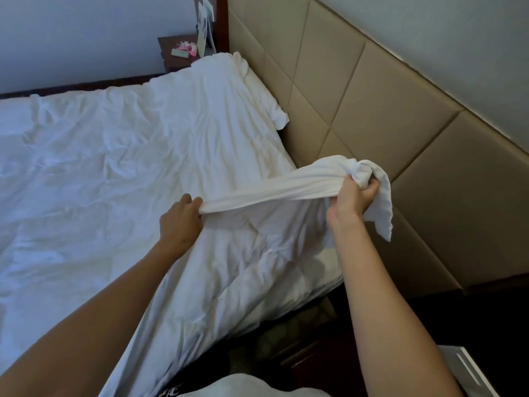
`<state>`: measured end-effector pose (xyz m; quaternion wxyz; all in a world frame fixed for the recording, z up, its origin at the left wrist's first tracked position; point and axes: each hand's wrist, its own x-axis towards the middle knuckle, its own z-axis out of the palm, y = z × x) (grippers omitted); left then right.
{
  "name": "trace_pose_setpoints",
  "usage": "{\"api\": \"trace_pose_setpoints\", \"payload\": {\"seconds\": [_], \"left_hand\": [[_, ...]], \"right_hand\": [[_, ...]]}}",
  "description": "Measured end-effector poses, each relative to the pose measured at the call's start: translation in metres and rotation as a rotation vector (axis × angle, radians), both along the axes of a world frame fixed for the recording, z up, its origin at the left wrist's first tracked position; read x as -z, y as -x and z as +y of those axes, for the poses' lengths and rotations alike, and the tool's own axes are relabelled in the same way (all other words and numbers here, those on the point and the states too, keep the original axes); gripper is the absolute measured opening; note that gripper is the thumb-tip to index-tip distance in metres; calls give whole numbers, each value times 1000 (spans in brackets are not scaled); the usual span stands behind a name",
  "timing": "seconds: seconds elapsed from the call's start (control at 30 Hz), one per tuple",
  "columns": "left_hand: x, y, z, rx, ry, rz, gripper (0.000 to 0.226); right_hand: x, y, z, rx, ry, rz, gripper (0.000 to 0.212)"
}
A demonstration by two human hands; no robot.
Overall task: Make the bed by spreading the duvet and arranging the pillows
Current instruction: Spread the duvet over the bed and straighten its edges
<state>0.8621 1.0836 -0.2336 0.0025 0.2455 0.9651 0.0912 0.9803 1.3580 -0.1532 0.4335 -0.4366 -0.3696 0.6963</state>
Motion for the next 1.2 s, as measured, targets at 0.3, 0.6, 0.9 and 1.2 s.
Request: {"api": "trace_pose_setpoints", "payload": {"seconds": [0.3, 0.6, 0.9, 1.2], "left_hand": [[-29, 183, 43, 55, 81, 95, 15], [-52, 336, 165, 78, 124, 228, 20], [79, 335, 159, -61, 56, -512, 74], [143, 218, 32, -214, 283, -844, 35]], "right_hand": [[8, 149, 42, 103, 45, 7, 14], [23, 291, 155, 154, -139, -106, 14], [147, 327, 135, -649, 122, -390, 38], [248, 224, 53, -1017, 139, -881, 23]]}}
